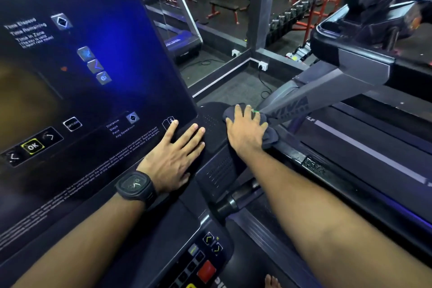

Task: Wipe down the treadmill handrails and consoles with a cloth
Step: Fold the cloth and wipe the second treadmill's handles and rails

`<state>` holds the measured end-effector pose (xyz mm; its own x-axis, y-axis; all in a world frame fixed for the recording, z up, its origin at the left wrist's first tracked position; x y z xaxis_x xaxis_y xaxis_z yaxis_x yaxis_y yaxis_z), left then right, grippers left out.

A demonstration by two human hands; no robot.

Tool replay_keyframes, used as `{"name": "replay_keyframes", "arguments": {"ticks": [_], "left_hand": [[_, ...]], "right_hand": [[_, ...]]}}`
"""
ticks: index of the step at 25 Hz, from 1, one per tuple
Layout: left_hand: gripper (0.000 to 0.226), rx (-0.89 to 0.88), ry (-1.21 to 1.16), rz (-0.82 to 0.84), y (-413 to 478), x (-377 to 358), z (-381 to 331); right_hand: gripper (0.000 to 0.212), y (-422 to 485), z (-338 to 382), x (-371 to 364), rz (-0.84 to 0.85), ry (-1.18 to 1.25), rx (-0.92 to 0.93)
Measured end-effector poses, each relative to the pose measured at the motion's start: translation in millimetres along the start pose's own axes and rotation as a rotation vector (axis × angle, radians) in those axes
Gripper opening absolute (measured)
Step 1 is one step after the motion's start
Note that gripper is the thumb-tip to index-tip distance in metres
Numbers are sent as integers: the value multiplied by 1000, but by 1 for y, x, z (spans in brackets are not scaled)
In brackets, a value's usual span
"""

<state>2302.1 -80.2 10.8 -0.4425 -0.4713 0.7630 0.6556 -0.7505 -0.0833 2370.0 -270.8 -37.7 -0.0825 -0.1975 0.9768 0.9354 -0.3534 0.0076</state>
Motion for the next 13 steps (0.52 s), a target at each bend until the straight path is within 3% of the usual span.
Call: {"name": "replay_keyframes", "arguments": {"ticks": [2, 5, 9, 13], "left_hand": [[81, 4, 17, 0, 4, 4, 1], [79, 4, 42, -6, 20, 11, 2], [81, 40, 47, -2, 44, 16, 10], [83, 74, 29, 8, 55, 13, 13]], "right_hand": [[59, -19, 21, -9, -80, -60, 119], [56, -5, 18, -6, -30, -104, 436], [61, 35, -5, -3, 90, 0, 59], [63, 8, 26, -12, -38, -147, 477]]}}
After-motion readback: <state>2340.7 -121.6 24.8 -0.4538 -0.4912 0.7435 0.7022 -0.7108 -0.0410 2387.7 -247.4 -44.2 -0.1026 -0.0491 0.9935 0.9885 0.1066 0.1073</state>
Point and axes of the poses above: each hand's wrist, its own y-axis towards the middle knuckle, its own x-axis out of the back of the hand, z = x × y, the point moved 7 cm from there along y, towards the middle knuckle, and after that the axes turned 1 degree about x, right-handed, at the moved point
